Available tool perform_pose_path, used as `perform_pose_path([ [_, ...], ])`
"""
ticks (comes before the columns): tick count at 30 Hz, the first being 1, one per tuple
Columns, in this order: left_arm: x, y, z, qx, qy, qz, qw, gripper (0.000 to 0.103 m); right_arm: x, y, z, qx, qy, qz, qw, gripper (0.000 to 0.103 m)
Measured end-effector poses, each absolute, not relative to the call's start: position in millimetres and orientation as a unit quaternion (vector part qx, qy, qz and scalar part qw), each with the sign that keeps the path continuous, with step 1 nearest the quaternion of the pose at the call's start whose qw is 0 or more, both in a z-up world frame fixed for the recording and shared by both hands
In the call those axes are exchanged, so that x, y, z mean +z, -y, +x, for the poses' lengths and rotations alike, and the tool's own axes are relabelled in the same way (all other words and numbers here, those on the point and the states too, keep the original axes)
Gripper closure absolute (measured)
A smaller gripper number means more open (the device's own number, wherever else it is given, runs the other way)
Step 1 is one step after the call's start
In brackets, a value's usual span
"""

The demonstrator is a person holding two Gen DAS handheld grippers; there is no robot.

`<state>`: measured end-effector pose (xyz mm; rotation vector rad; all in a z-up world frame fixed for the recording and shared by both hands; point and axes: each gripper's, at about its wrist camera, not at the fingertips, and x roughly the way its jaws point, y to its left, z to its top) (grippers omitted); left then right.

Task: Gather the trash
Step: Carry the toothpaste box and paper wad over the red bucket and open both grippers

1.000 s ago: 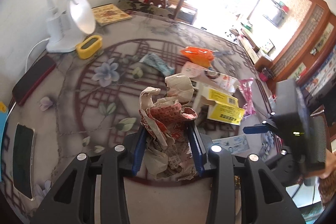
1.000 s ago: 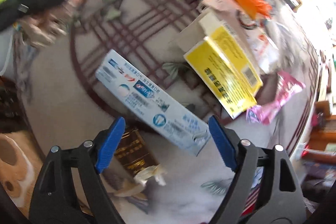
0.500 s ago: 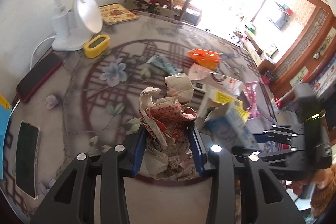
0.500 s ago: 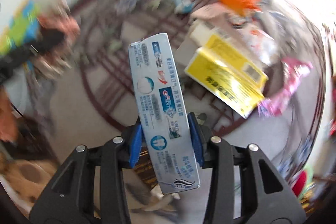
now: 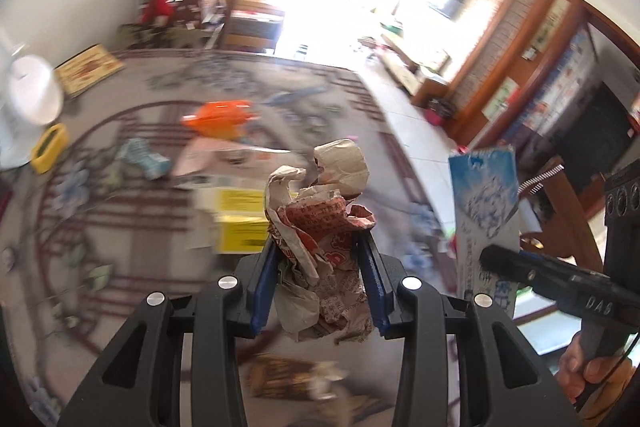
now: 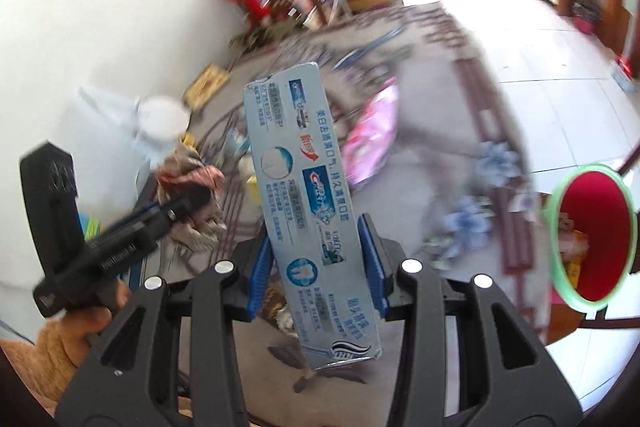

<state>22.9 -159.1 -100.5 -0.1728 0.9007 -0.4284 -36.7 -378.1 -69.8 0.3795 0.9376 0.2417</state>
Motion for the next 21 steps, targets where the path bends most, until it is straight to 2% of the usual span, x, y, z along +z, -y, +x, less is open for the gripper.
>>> perform_pose_path([
  [14,-89.3,307.7,13.2,-0.276,-0.427,-0.034,0.861,0.067,-65.7,527.8,-60.1,0.038,-0.402,0.235,0.884,0.063],
  [21,-88.8,364.0,7.4,-0.300,-0.433,-0.011,0.850,0.067,-102.8,610.2,-73.3,-0.048,-0.420,0.266,0.866,0.063],
])
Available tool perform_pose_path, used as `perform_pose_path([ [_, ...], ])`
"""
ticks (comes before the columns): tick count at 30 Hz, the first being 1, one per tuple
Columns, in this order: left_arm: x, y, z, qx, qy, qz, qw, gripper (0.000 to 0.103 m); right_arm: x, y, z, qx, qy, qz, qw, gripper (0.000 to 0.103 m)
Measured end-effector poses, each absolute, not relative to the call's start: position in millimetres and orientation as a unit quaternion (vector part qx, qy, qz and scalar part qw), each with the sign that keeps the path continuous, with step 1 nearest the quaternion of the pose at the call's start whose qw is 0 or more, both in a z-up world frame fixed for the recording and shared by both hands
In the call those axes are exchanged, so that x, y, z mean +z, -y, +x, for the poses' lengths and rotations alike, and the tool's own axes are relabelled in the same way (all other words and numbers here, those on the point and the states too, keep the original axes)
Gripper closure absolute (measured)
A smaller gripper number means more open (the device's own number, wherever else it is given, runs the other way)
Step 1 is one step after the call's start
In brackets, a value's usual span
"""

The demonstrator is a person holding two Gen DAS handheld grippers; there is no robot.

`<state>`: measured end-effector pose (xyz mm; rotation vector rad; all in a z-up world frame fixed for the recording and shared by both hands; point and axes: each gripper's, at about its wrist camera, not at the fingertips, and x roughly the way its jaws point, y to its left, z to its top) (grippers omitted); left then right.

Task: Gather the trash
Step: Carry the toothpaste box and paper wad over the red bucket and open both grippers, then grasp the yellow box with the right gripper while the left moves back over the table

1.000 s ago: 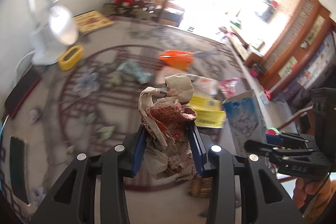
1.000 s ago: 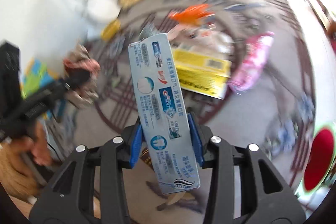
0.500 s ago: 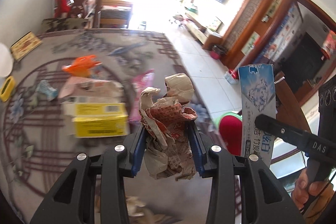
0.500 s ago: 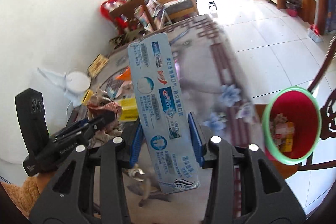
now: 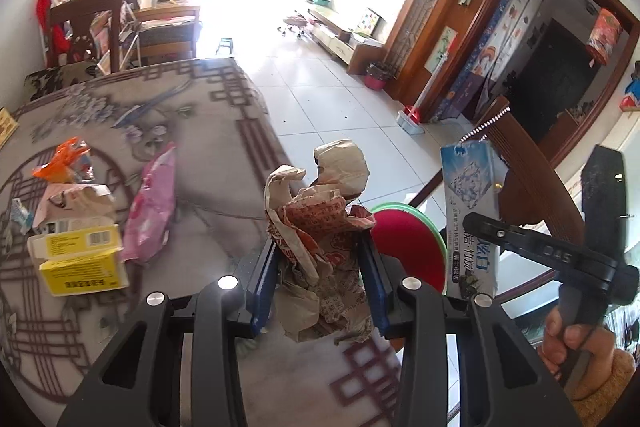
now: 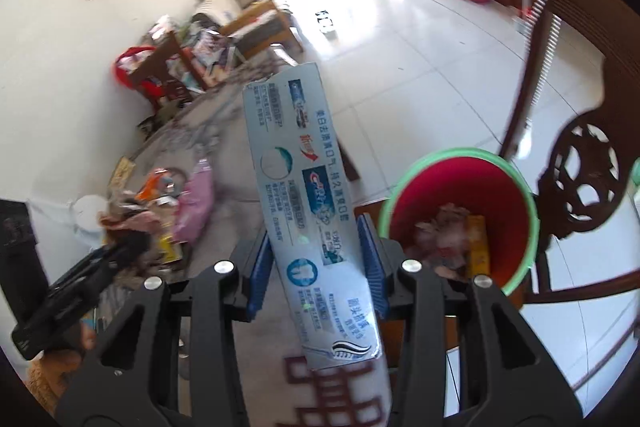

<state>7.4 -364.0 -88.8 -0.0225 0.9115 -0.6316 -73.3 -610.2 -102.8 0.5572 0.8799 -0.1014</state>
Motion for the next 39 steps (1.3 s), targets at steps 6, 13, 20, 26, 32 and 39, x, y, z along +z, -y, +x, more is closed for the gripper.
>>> perform_pose_path([
  [6,-89.2,402.6,2.2,-0.326,-0.429,0.011,0.842,0.067,-137.1,659.2,-75.4,-0.107,-0.439,0.268,0.851,0.063],
  [13,-95.6,437.8,5.5,-0.347,-0.433,0.032,0.831,0.067,-156.3,685.5,-69.6,-0.136,-0.446,0.255,0.847,0.047],
  [20,-106.4,483.3,4.4,-0.383,-0.439,0.059,0.811,0.067,-139.5,701.5,-94.9,-0.178,-0.406,0.266,0.856,0.023],
  [26,-124.8,534.8,4.6,-0.418,-0.444,0.083,0.788,0.067,-121.7,706.7,-133.2,-0.213,-0.381,0.265,0.860,0.021],
  [32,-136.0,583.0,4.1,-0.442,-0.437,0.116,0.775,0.039,-118.1,705.5,-159.7,-0.234,-0.381,0.263,0.855,0.021],
  [39,-117.5,548.7,-0.2,-0.433,-0.428,0.076,0.790,0.032,-112.7,697.0,-169.3,-0.237,-0.378,0.256,0.858,0.020],
])
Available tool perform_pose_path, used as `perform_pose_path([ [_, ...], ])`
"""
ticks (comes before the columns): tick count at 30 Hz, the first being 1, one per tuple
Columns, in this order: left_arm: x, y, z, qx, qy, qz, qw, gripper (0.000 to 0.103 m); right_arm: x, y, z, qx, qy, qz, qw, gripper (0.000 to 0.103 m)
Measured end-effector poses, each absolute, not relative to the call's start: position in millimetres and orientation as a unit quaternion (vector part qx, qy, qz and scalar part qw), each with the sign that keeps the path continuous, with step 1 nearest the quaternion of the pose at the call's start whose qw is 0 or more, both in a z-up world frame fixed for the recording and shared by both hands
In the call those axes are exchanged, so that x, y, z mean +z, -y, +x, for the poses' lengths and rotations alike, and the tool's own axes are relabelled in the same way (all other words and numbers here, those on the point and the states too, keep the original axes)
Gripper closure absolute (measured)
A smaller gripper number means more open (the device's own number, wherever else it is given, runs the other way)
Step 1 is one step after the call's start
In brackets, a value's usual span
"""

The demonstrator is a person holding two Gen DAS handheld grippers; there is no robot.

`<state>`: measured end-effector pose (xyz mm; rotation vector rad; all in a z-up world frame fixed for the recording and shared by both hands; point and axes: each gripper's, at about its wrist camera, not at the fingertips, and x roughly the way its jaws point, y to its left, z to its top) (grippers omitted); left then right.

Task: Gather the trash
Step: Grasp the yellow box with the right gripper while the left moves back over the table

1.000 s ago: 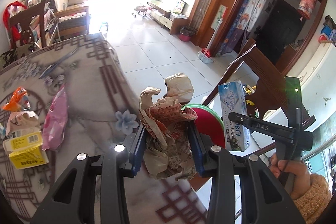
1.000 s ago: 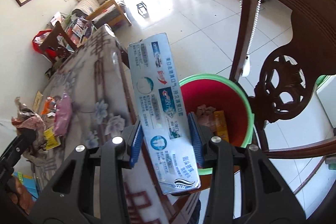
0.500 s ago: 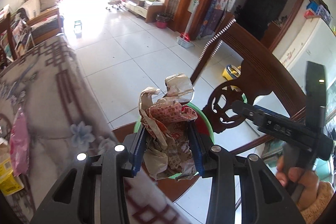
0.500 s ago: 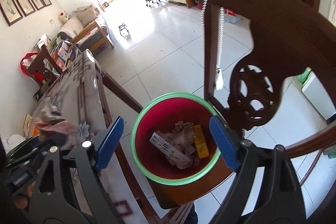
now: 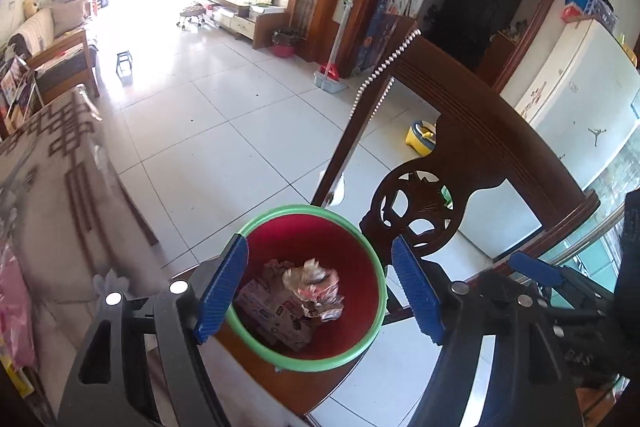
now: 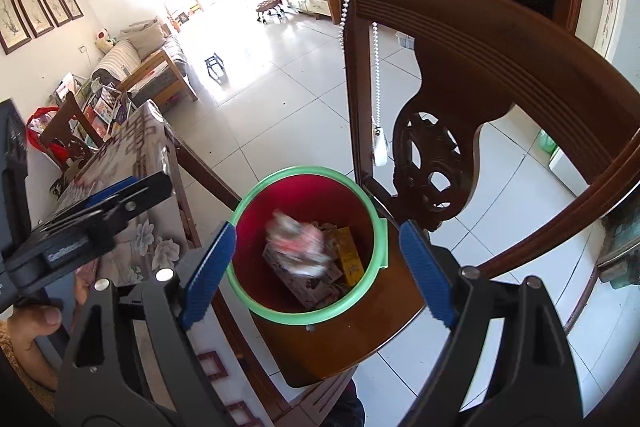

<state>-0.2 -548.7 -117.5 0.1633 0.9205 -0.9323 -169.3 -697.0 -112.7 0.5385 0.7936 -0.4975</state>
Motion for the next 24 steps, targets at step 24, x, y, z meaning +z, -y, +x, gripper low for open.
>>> perform_pose_path([
  [24,-104.7,174.2,30.0,-0.146,-0.434,-0.078,0.885,0.033,-102.1,456.0,-26.4,0.000,-0.442,0.122,0.889,0.016],
])
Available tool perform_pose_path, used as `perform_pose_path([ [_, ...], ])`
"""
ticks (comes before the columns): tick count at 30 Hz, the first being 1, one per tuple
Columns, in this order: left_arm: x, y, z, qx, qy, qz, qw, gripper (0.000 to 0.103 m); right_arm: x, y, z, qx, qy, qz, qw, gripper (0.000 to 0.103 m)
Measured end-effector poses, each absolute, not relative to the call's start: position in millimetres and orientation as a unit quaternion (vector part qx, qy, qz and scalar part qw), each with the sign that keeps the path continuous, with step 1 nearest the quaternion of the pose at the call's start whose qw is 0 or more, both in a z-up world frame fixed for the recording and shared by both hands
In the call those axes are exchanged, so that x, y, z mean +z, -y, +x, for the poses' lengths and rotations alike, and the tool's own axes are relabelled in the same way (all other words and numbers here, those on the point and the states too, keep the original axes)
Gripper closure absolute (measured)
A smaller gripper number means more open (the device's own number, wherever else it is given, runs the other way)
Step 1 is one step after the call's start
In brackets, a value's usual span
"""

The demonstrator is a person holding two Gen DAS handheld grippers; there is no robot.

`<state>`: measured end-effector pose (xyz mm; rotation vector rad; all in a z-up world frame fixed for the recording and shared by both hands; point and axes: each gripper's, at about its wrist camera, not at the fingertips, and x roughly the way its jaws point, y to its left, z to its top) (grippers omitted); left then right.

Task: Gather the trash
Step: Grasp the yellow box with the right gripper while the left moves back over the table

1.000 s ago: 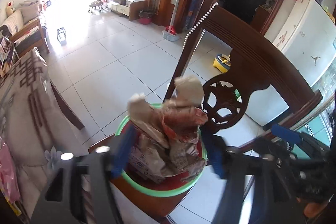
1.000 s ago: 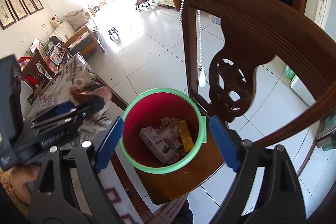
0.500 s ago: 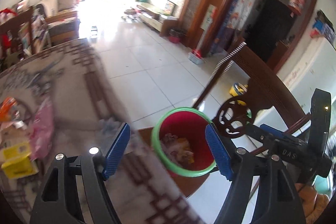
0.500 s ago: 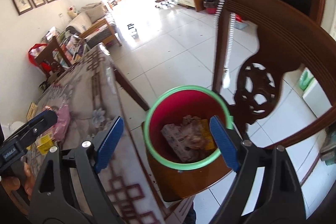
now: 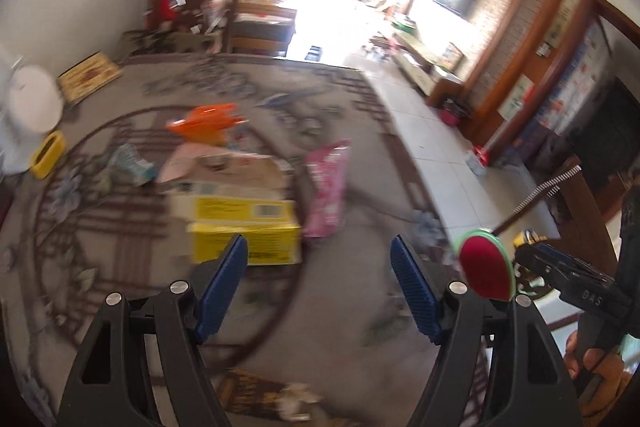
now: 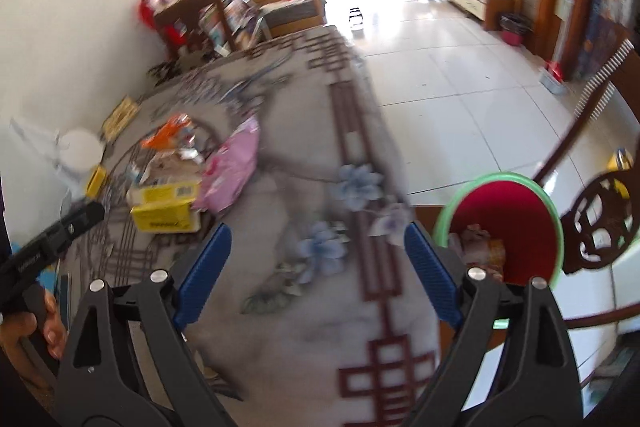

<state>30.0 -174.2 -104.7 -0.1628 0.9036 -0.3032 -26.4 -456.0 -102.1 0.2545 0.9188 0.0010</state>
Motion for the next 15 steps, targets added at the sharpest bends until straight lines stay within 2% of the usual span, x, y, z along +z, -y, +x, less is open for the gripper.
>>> perform_pose_path([
  [8,-128.4,61.1,42.4,-0.060,-0.444,-0.127,0.885,0.033,-125.9,330.1,37.7,0.073,-0.481,-0.042,0.873,0.013],
  [15,-140.7,2.2,44.4,-0.035,-0.445,-0.150,0.882,0.033,-167.5,225.0,75.7,0.123,-0.496,-0.182,0.840,0.013],
])
